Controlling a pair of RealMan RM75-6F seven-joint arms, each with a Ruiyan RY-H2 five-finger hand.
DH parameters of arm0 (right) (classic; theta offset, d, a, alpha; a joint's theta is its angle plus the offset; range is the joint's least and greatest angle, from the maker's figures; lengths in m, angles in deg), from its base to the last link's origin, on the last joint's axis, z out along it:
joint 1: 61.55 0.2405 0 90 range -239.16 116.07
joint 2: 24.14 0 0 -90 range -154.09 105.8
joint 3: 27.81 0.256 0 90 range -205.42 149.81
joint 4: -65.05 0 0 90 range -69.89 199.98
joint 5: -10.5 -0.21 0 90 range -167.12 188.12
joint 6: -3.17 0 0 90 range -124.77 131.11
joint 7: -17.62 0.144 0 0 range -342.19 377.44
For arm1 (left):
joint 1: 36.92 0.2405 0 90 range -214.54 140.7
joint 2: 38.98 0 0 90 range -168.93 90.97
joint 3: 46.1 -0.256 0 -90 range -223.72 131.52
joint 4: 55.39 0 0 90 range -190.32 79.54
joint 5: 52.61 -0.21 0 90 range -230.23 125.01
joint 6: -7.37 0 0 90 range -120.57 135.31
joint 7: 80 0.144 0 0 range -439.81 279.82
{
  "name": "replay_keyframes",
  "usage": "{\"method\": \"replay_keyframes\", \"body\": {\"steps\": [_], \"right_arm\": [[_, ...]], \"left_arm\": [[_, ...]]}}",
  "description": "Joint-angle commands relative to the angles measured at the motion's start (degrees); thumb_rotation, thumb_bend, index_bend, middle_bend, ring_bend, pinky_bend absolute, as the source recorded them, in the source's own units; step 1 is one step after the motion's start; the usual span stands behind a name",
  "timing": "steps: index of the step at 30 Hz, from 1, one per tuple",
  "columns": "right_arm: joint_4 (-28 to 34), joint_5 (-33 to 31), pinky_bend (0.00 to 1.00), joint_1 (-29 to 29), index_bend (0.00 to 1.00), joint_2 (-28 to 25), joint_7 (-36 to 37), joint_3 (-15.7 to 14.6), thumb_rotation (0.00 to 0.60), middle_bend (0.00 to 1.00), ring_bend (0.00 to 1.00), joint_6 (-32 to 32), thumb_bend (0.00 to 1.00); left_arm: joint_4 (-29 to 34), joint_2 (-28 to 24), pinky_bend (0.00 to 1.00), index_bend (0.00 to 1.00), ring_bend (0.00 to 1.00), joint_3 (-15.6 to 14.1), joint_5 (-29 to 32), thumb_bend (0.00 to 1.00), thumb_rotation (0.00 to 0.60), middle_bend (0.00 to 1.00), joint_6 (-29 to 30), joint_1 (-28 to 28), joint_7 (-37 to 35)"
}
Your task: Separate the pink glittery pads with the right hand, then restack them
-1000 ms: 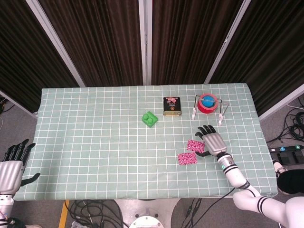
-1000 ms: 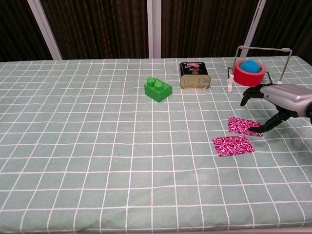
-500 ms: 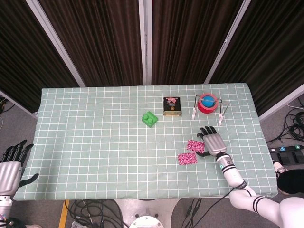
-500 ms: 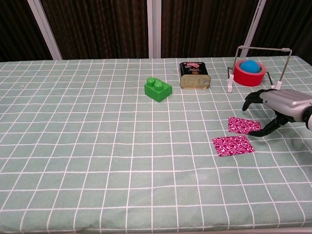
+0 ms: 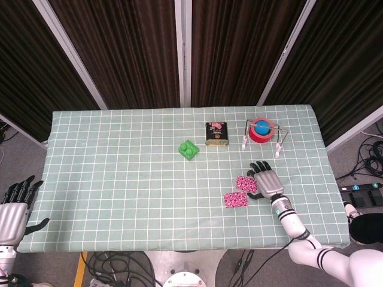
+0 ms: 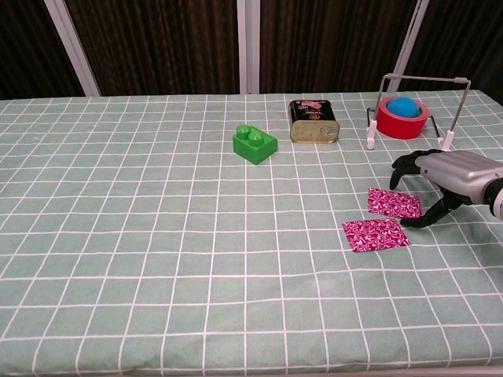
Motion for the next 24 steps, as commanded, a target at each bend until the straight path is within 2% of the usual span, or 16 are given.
{"method": "replay_keyframes", "body": {"steps": [1, 6, 15, 24], "right_arm": [[-0.3, 0.1, 0.00, 0.1, 0.34, 0.1, 0.0, 0.1, 0.484, 0.10, 0.00, 0.0, 0.12], [-0.3, 0.2, 0.00, 0.1, 0.37, 0.1, 0.1, 0.3, 0.495, 0.11, 0.00, -0.1, 0.12], [-0.3, 0.4, 0.00, 0.2, 0.37, -0.2, 0.9, 0.7, 0.495, 0.10, 0.00, -0.3, 0.13], [4.8, 4.2, 0.00, 1.3, 0.37, -5.4, 4.5, 0.9, 0.500, 0.10, 0.00, 1.0, 0.13]], "left_arm": [[0.1, 0.0, 0.13, 0.18, 0.12, 0.0, 0.1, 0.03, 0.600, 0.15, 0.0, 0.0, 0.0], [0.0, 0.0, 0.13, 0.18, 0.12, 0.0, 0.2, 0.03, 0.600, 0.15, -0.1, 0.1, 0.0], [-0.1, 0.0, 0.13, 0.18, 0.12, 0.0, 0.2, 0.03, 0.600, 0.15, 0.0, 0.1, -0.2], [0.4, -0.2, 0.13, 0.18, 0.12, -0.1, -0.1, 0.03, 0.600, 0.15, 0.1, 0.1, 0.1]]}}
